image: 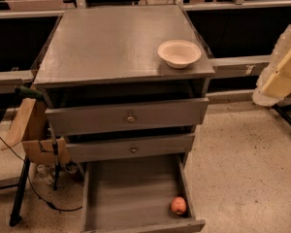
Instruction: Pick apple from bottom drawer and place on counter
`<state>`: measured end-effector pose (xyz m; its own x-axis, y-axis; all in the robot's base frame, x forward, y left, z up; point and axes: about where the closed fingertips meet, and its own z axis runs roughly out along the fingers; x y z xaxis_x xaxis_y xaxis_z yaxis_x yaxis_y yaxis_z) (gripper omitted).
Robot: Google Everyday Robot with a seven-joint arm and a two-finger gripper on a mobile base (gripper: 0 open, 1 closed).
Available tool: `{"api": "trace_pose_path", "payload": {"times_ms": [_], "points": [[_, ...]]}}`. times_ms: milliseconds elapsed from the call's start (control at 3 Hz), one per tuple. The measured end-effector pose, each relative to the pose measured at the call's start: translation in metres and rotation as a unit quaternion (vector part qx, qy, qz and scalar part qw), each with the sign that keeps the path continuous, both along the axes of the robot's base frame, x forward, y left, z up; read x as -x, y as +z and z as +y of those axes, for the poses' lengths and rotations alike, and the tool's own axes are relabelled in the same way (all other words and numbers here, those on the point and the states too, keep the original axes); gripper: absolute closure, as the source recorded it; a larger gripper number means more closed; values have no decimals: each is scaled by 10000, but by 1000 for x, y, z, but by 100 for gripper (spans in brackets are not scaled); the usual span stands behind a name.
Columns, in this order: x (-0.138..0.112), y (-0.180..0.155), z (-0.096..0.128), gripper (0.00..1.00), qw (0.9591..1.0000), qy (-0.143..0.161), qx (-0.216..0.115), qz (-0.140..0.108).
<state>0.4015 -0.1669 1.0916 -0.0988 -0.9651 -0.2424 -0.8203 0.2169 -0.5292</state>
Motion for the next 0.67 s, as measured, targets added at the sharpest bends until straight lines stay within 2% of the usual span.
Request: {"api": "trace_pose_path", "payload": {"times_ms": [667], "points": [[0, 0, 0, 0, 10000, 0, 0, 0]]}}
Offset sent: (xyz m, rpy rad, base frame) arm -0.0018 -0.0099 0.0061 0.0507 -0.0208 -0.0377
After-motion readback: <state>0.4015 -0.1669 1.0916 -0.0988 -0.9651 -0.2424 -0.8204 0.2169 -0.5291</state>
